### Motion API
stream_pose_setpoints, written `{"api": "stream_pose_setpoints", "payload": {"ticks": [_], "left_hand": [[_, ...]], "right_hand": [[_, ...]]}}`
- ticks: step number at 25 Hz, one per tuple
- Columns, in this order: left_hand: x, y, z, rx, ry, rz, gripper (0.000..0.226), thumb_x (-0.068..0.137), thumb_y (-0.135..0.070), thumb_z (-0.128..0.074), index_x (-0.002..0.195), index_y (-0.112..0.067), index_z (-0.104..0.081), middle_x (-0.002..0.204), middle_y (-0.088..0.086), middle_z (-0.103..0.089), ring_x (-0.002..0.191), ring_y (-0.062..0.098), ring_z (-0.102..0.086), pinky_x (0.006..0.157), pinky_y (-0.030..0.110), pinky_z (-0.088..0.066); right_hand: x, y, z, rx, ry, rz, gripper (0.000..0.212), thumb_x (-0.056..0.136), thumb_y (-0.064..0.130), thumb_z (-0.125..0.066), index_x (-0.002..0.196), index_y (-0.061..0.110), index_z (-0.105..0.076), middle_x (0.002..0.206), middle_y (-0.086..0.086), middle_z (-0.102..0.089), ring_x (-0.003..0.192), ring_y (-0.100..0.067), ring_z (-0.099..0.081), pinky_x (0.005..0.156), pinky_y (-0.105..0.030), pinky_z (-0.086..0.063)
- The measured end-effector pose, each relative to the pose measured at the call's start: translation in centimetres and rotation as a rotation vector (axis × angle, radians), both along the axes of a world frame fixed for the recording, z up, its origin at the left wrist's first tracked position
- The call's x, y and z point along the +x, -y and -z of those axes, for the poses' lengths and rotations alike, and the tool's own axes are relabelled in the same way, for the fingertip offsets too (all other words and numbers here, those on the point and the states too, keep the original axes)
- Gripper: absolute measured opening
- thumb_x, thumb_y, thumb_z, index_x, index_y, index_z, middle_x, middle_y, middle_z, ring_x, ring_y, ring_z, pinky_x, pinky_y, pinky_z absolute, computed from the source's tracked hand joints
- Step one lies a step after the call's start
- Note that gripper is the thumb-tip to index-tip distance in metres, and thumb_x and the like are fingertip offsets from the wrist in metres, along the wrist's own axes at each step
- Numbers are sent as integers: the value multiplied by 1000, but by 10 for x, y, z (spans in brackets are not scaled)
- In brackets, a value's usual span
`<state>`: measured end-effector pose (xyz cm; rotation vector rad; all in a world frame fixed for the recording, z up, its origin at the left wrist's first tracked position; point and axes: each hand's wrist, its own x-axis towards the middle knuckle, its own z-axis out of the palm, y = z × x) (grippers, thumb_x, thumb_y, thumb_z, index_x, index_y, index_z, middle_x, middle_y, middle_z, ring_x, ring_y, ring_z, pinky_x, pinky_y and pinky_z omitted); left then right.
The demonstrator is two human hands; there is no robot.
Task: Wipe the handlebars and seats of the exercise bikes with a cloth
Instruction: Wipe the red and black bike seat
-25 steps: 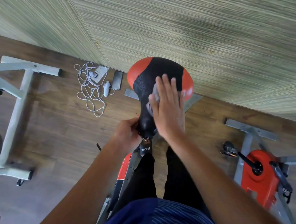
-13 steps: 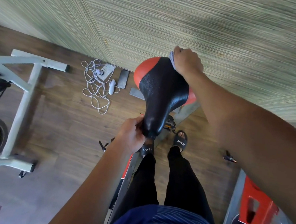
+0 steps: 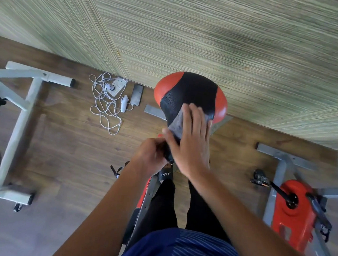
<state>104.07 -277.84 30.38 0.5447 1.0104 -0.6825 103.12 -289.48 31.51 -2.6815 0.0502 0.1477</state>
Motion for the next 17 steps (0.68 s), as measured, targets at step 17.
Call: {"api": "stream_pose_setpoints", "payload": {"ticks": [17], "left_hand": [[5, -1, 3, 74, -32, -1, 29, 101, -5, -36, 108, 1, -63, 89, 13, -75, 75, 21, -73, 76, 32, -57]], "right_hand": [[187, 45, 11, 9, -283, 86, 48, 88, 61, -32, 93, 21, -58, 101, -7, -62, 97, -31, -56, 80, -39, -42]]}}
